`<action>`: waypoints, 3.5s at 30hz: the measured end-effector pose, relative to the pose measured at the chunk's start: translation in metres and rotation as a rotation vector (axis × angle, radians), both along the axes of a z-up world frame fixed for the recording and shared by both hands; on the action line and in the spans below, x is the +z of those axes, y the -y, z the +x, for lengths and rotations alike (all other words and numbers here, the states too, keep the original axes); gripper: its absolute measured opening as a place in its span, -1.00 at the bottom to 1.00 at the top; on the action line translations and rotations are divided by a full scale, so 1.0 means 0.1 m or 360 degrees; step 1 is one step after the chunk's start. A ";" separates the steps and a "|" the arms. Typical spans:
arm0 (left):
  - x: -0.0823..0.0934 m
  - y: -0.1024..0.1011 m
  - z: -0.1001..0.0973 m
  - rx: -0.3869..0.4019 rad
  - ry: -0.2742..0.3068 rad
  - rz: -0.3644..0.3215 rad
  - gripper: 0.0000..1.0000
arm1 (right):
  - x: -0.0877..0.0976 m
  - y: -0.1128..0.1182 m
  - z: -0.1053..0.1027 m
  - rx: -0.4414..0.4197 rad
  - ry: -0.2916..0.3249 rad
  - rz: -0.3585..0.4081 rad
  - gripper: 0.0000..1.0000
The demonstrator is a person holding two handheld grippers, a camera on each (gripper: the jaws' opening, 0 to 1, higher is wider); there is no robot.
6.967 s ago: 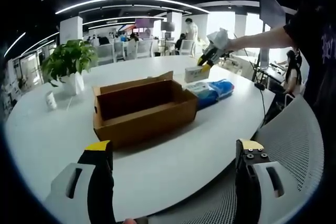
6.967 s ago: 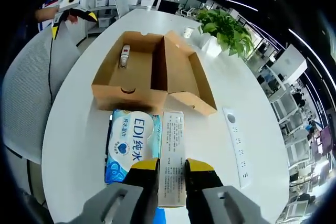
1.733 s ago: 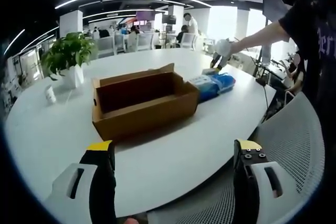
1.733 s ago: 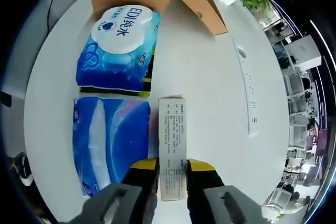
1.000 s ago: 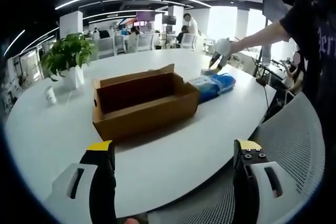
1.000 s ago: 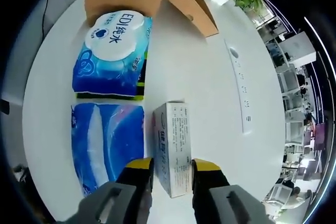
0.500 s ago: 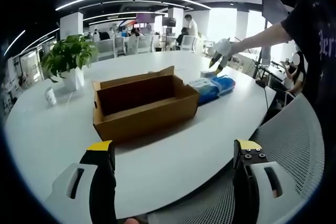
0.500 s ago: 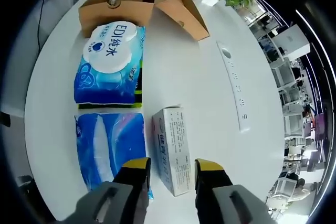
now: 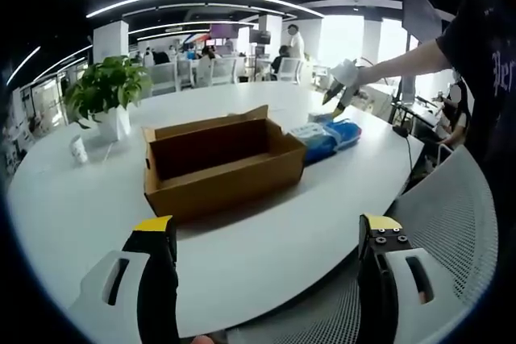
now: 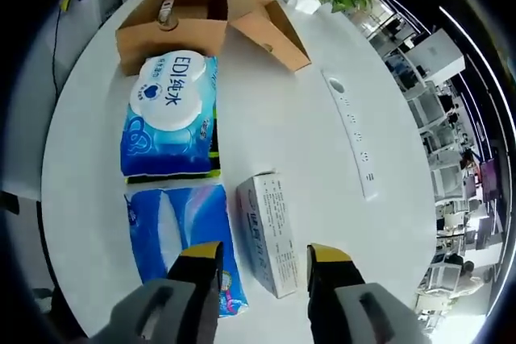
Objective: Operate the shoe box by opening the lid, removing the specified soft item, and placing it in the target area until the item is outside and the box remains undamaged.
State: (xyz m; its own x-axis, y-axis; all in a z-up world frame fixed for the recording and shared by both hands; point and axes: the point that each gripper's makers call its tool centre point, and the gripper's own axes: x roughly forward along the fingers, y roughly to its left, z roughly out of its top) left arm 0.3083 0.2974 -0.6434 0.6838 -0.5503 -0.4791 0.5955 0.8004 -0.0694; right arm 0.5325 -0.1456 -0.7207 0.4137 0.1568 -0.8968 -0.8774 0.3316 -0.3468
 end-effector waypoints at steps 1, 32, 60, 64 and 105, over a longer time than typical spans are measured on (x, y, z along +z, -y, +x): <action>0.00 0.00 0.00 0.0000 -0.0001 -0.0001 0.86 | 0.00 0.00 0.00 -0.0009 0.0002 0.0006 -0.16; 0.00 0.01 0.00 -0.0007 0.0011 0.0015 0.86 | 0.30 -0.52 -0.45 -0.0206 0.0107 0.0430 0.25; 0.07 -0.02 0.00 0.0028 0.0054 -0.0020 0.86 | 0.41 -1.27 -0.70 -0.0098 0.0052 0.0706 0.28; 0.07 0.00 -0.01 0.0011 0.0055 -0.0018 0.86 | 0.42 -1.34 -0.71 -0.0090 0.0047 0.0732 0.28; 0.05 -0.01 0.00 0.0013 0.0058 -0.0016 0.86 | 0.42 -1.99 -0.65 0.0059 0.0008 0.0907 0.27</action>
State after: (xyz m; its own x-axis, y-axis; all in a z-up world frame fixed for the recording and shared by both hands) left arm 0.3079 0.2988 -0.6382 0.7053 -0.5492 -0.4481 0.5910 0.8047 -0.0561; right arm 0.4673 0.0536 -0.6785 0.4029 0.6298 -0.6642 -0.8907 0.4367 -0.1262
